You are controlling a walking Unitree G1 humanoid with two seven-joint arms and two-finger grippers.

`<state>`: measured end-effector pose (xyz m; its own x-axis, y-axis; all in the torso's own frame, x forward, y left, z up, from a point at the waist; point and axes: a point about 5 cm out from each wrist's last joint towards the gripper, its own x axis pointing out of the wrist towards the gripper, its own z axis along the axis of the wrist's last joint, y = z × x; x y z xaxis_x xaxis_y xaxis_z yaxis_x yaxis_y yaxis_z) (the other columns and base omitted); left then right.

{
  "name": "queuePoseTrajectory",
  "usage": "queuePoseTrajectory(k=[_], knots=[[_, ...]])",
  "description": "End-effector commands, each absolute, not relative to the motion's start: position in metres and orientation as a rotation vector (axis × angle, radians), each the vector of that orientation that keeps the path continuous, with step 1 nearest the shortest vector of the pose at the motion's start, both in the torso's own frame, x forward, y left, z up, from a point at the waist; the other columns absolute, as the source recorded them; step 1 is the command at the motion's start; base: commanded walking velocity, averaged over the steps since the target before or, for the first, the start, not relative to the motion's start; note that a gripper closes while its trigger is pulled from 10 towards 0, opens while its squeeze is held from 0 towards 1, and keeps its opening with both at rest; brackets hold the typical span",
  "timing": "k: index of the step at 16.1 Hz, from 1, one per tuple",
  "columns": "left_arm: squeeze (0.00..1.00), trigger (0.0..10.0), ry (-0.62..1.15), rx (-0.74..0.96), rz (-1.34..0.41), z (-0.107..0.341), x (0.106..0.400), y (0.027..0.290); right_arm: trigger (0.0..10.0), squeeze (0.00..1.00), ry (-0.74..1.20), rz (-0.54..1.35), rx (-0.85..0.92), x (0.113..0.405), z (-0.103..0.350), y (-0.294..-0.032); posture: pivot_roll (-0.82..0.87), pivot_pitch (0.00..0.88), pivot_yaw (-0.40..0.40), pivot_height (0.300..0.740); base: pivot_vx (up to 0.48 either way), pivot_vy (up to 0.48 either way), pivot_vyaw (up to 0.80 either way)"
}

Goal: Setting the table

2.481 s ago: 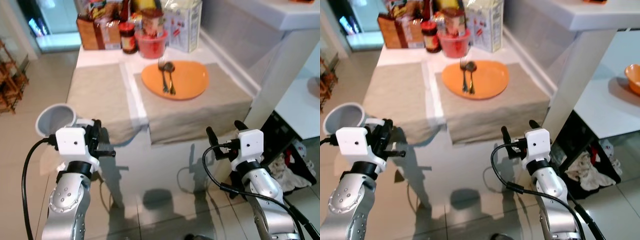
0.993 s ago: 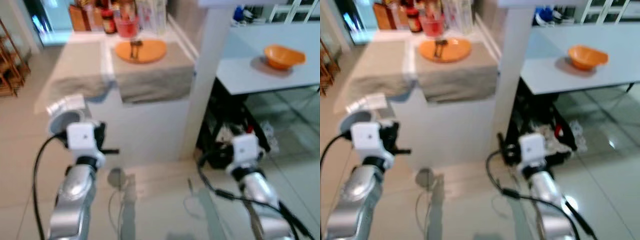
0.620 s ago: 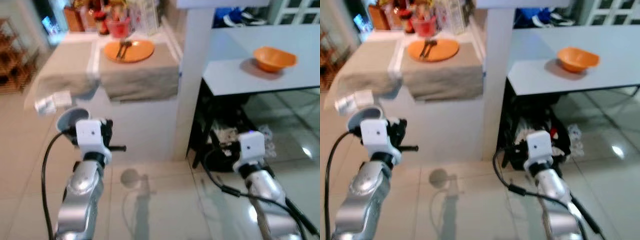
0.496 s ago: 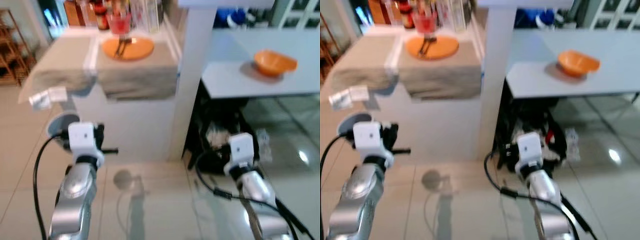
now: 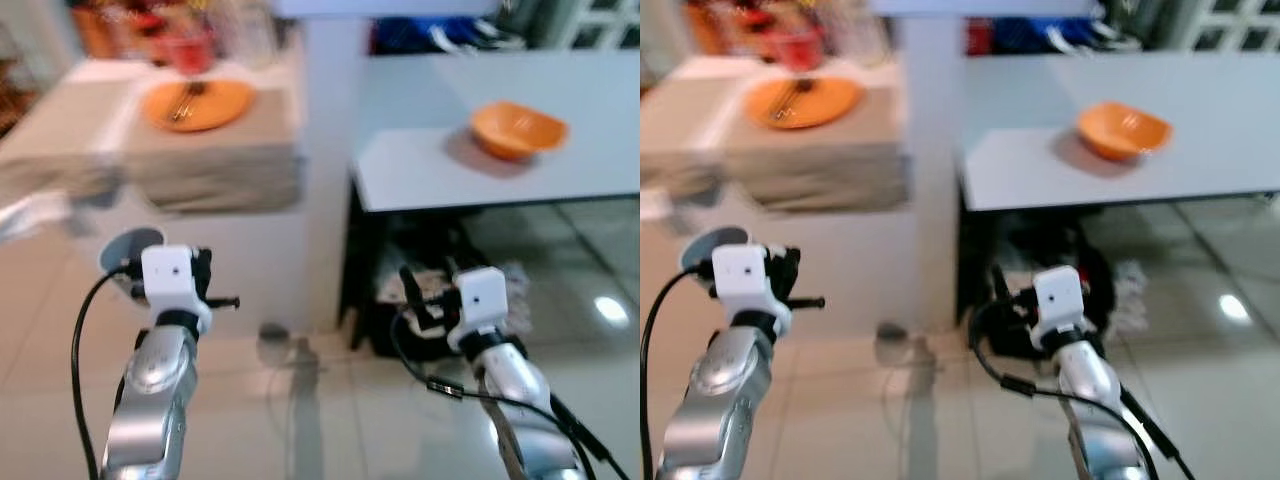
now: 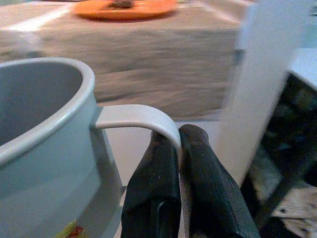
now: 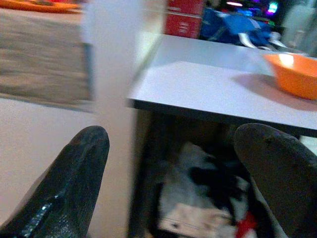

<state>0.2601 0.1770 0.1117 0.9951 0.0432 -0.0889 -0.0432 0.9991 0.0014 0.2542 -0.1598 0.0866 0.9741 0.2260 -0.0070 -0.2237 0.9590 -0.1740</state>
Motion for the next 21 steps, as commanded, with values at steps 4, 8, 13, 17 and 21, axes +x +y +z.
queuePoseTrajectory(k=[4, 8, 13, 17, 21], knots=[[0.00, 0.0, 0.054, 0.017, -0.009, 0.1196, 0.2647, 0.1672, 10.0, 0.00, -0.021, 0.206, -0.192, 0.2539, 0.0884, -0.1656, -0.10, 0.000, 0.044, 0.736, 0.254, -0.403, 0.00], [0.00, 0.0, 0.053, 0.010, -0.021, 0.1201, 0.2665, 0.1651, 10.0, 0.00, -0.024, 0.203, -0.194, 0.2546, 0.0891, -0.1651, -0.11, 0.000, 0.047, 0.736, 0.252, -0.405, 0.00], [0.00, 0.0, 0.055, 0.015, -0.028, 0.1193, 0.2675, 0.1658, 10.0, 0.00, -0.030, 0.203, -0.196, 0.2553, 0.0906, -0.1636, -0.11, 0.000, 0.051, 0.736, 0.254, -0.403, 0.00], [0.00, 0.0, 0.050, 0.022, -0.033, 0.1210, 0.2697, 0.1668, 10.0, 0.00, -0.031, 0.203, -0.195, 0.2558, 0.0916, -0.1621, -0.11, 0.000, 0.056, 0.736, 0.254, -0.404, 0.00], [0.00, 0.0, 0.051, 0.021, -0.039, 0.1205, 0.2700, 0.1667, 10.0, 0.00, -0.031, 0.202, -0.195, 0.2538, 0.0918, -0.1618, -0.11, 0.000, 0.056, 0.736, 0.253, -0.405, 0.00]])
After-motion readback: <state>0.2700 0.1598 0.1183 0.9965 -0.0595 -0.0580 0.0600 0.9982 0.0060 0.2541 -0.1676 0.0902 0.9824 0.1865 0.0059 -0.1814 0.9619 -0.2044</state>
